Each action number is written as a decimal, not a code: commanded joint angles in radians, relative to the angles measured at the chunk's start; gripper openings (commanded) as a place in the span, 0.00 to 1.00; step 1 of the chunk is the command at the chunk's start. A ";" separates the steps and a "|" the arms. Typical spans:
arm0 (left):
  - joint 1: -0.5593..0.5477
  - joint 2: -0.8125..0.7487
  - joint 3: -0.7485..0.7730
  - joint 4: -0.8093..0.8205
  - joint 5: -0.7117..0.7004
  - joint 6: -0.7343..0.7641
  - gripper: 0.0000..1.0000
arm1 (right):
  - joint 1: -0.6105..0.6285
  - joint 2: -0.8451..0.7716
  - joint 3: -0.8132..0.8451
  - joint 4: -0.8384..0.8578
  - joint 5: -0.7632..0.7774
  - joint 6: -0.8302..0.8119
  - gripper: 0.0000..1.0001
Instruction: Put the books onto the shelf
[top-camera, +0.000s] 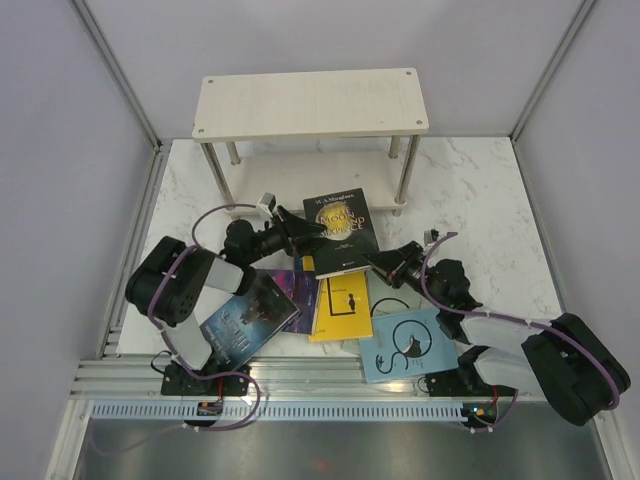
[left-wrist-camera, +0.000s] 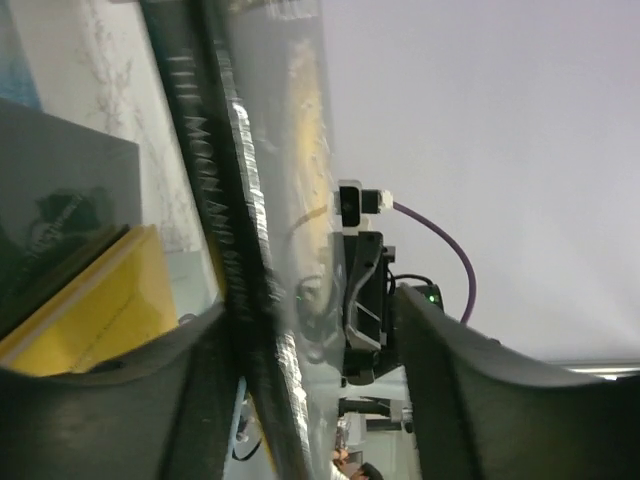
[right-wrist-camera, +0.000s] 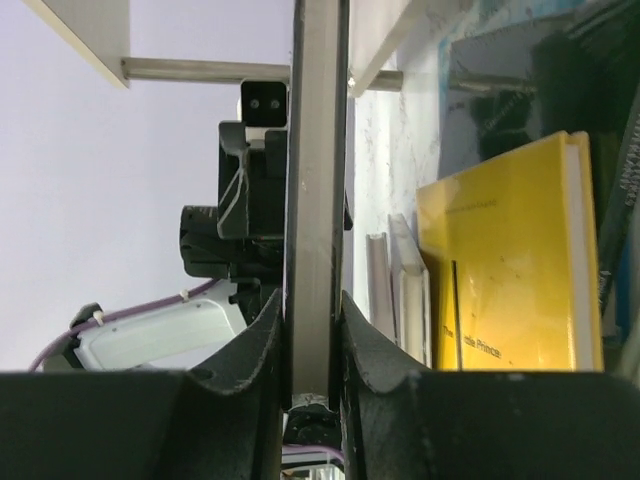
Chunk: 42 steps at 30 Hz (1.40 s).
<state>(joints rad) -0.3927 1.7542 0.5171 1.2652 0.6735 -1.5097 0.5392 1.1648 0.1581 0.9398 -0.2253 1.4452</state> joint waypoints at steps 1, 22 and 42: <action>0.064 -0.169 -0.003 0.020 0.090 0.115 0.67 | -0.048 -0.047 0.106 0.047 -0.006 -0.046 0.00; 0.140 -0.753 0.017 -0.974 -0.058 0.625 0.82 | -0.235 0.375 0.342 0.273 -0.023 0.036 0.00; 0.140 -0.806 -0.031 -1.017 -0.043 0.652 0.79 | -0.303 0.780 0.273 0.672 0.029 0.190 0.72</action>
<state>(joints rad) -0.2581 0.9657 0.5003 0.2535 0.6292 -0.8978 0.2447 1.9240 0.4515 1.2598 -0.2008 1.6062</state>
